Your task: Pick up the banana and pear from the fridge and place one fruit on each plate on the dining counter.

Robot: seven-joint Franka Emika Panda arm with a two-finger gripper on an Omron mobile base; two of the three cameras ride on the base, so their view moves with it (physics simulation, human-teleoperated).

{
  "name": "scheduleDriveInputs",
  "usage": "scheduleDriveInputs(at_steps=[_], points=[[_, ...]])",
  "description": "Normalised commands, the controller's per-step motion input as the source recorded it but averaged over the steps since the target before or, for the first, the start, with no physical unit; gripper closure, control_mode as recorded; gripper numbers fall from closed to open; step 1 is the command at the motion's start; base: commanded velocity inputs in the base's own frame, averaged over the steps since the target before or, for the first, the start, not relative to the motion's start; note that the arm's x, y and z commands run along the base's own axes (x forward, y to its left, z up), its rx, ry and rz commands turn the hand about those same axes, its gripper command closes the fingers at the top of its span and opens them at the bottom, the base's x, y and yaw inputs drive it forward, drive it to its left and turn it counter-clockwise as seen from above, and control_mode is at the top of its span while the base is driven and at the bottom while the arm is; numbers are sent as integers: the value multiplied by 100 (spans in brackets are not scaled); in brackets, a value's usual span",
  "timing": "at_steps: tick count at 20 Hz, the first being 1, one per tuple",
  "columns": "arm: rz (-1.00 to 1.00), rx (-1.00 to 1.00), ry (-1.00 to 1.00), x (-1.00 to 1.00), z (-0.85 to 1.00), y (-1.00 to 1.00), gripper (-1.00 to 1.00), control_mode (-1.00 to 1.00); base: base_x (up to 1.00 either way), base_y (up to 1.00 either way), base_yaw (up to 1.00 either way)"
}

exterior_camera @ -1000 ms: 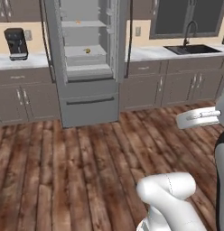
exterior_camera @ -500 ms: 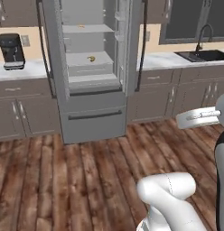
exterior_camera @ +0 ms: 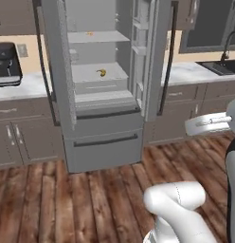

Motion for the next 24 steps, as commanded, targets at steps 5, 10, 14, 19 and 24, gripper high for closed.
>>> scheduleDriveInputs(at_steps=[5,10,14,19,24], points=[[0,0,0,0,0,0,-100,100,100,35,-2],[0,0,0,0,0,0,-100,100,100,38,-4],[0,0,0,0,0,0,-100,100,100,25,-3],[0,0,0,0,0,0,-100,100,100,0,0],[0,0,0,0,0,0,-100,100,100,30,-2]])
